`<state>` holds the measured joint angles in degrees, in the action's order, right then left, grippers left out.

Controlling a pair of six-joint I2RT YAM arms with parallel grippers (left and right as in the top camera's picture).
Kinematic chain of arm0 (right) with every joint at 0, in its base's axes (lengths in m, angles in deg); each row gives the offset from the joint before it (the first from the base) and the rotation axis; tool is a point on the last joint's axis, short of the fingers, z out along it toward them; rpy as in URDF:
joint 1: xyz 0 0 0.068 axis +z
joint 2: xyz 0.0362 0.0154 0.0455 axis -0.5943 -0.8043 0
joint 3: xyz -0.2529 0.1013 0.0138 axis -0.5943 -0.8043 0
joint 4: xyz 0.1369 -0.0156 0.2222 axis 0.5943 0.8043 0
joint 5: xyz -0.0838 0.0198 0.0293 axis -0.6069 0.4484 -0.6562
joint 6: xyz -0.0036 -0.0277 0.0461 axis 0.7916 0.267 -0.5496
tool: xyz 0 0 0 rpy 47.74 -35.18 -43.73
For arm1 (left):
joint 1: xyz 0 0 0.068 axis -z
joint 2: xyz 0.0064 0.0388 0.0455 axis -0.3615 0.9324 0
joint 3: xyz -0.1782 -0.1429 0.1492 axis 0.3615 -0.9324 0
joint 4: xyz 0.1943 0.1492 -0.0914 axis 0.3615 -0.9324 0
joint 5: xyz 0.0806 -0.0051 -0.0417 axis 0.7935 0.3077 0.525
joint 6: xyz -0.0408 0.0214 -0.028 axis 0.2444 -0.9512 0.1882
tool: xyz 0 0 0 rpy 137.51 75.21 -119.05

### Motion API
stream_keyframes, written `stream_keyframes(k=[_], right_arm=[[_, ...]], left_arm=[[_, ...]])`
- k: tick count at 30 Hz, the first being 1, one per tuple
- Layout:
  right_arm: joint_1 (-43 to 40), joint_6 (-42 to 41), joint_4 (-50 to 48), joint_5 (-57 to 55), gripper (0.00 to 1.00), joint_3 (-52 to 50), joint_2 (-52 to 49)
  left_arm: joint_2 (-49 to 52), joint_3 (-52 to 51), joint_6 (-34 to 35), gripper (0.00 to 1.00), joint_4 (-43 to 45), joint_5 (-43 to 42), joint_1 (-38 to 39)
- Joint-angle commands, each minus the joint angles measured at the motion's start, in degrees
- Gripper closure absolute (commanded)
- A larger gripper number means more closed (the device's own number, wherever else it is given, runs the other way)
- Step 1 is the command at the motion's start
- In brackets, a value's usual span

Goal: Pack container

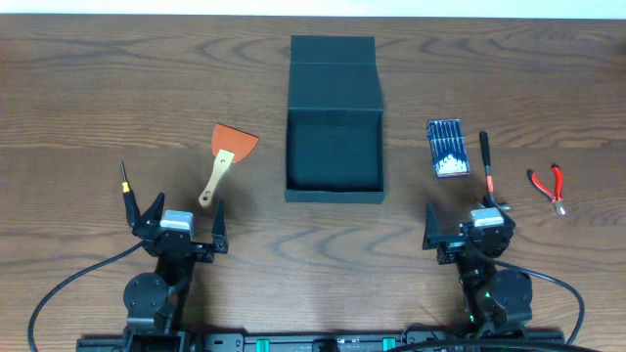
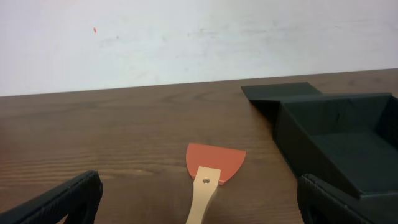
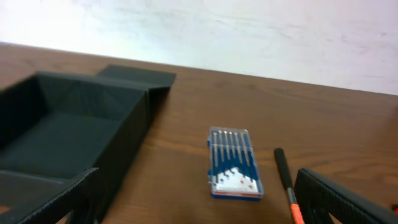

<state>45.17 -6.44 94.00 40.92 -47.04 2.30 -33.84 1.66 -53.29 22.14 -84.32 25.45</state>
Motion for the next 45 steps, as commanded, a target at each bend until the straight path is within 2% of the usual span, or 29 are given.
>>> stream_keyframes(k=[1, 5, 9, 12, 16, 22, 26, 31, 40, 45], right_arm=[[0.5, -9.6, -0.5, 4.2, 0.01, -0.1, 0.4], [0.1, -16.1, 0.9, 7.9, 0.01, 2.4, -1.6], [-1.7, -13.6, 4.8, 7.7, 0.01, 13.2, -10.2], [-5.1, -11.0, 14.0, 7.9, 0.01, 27.8, -24.5], [-9.0, -6.8, 31.4, 8.8, 0.01, 50.3, -45.1], [-14.6, -3.3, 60.7, 8.7, 0.01, 85.2, -74.3], [-15.6, -1.1, 69.5, 8.5, 0.01, 100.4, -87.5], [-15.6, 1.0, 70.0, 1.1, 0.01, 105.9, -97.6], [-13.7, 8.9, 68.7, 1.1, 0.01, 105.9, -113.4], [-11.0, 10.0, 65.5, 0.1, 0.01, 105.9, -121.1]], left_arm=[[-0.3, -0.7, 3.7, 0.02, -1.8, -0.2, 0.2], [1.0, 3.9, 10.8, 0.01, -5.6, -0.2, 0.2], [7.1, 15.0, 10.7, 0.02, -17.4, 3.7, 0.2], [16.1, 25.5, 10.8, 0.02, -28.5, 10.0, 0.2], [27.5, 34.5, 10.8, 0.02, -34.2, 9.9, 0.2], [38.2, 40.1, 10.8, 0.02, -35.2, 8.8, 0.2], [40.1, 40.4, 10.8, 0.01, -35.3, 8.6, 0.2], [40.2, 40.4, 10.8, 0.01, -35.4, 8.6, 0.2], [40.2, 40.4, 10.8, 0.02, -37.4, 8.7, 0.2], [40.2, 40.4, 10.8, 0.01, -38.0, 8.7, 0.2]])
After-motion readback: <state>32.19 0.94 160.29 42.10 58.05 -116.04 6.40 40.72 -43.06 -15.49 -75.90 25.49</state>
